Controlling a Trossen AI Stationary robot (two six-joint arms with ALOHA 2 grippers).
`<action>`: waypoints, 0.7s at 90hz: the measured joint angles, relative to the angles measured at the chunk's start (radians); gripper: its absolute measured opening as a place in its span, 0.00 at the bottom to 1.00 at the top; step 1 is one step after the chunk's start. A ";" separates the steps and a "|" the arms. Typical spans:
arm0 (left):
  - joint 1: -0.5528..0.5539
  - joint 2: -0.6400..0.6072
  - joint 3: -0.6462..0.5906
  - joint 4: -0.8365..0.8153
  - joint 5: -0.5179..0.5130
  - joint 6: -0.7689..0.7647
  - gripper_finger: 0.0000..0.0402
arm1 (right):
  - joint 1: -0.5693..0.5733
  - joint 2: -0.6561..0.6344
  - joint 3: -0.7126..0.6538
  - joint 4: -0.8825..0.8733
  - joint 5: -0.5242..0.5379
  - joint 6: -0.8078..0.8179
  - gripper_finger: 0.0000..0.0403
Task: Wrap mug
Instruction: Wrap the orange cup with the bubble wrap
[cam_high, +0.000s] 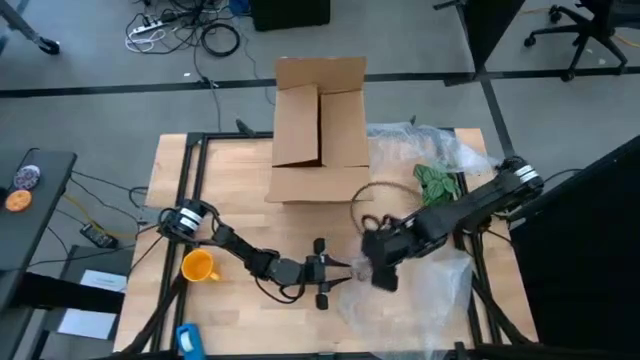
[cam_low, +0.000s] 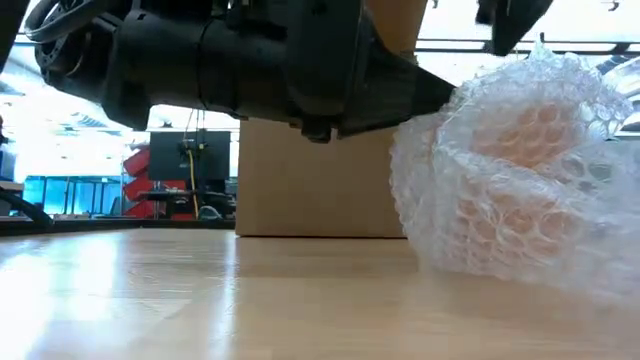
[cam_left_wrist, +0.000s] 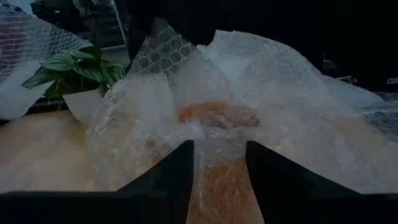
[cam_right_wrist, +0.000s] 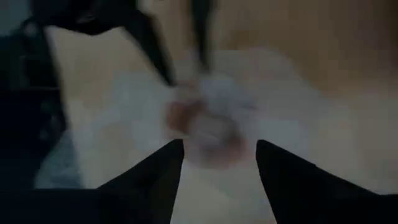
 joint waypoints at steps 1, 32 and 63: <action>0.000 0.000 0.000 0.000 0.000 0.000 0.33 | 0.001 -0.008 -0.001 -0.017 0.015 0.004 0.43; 0.000 0.000 0.000 -0.003 0.000 -0.001 0.33 | -0.022 -0.046 -0.215 0.090 0.020 0.023 0.28; 0.000 -0.001 -0.001 -0.014 -0.015 0.000 0.33 | -0.023 0.051 -0.281 0.582 -0.089 -0.196 0.11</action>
